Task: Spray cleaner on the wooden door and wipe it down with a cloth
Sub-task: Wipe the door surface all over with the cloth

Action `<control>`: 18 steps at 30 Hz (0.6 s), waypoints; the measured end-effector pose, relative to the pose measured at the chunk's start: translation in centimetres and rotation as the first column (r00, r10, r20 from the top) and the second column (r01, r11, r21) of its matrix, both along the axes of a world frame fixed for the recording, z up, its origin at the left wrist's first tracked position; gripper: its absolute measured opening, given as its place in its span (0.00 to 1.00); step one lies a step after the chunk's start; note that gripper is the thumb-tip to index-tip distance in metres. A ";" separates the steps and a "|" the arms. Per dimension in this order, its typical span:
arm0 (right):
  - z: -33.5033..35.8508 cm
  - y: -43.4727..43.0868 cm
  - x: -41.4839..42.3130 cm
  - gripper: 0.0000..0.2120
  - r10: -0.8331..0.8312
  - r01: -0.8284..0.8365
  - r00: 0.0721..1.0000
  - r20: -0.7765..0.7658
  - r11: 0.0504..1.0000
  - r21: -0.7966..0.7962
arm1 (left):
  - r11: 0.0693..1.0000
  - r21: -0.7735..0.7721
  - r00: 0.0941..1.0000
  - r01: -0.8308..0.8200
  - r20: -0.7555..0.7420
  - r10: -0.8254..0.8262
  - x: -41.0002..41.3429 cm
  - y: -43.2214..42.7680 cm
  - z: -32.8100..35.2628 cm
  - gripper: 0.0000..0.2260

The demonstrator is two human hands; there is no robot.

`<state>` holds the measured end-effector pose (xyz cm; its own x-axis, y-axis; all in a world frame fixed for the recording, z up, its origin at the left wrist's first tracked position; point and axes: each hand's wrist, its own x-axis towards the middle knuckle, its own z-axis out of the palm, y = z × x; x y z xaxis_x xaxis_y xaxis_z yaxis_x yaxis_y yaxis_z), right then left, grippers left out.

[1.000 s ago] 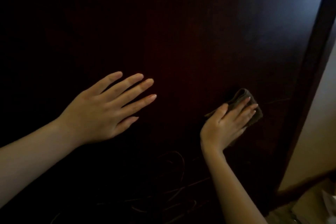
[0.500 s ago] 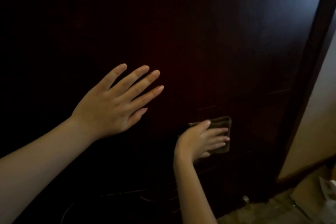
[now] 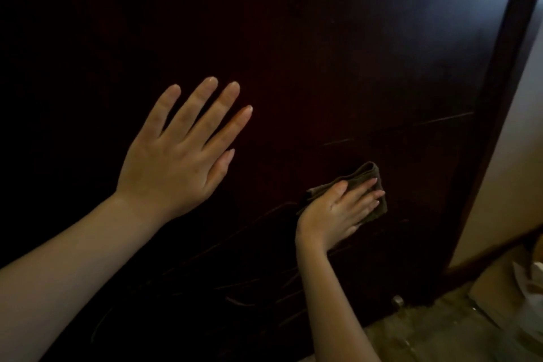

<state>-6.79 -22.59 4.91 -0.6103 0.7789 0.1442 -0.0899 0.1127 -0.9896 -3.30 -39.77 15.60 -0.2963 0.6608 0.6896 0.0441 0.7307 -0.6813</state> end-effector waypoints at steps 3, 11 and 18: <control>-0.1 0.0 0.0 0.26 0.016 -0.014 0.999 0.036 0.998 -0.065 | 1.000 0.007 1.000 0.005 0.015 -0.005 0.1 0.0 -0.2 0.24; 1.5 -0.1 -0.5 0.28 0.314 0.111 0.881 -0.354 0.591 0.799 | 0.990 -0.140 0.999 -0.018 0.027 0.022 1.8 -5.3 0.3 0.23; -8.1 6.5 -2.1 0.29 0.605 0.455 0.794 -0.061 -0.524 0.720 | 0.998 -0.070 0.999 -0.003 -0.038 0.000 1.7 -5.3 -0.7 0.23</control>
<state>-8.89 -16.07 -3.15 -0.0721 -0.8639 0.4984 -0.4189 0.4798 0.7710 -1.61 -45.05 14.87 -0.2717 0.7071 0.6528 0.0158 0.6815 -0.7316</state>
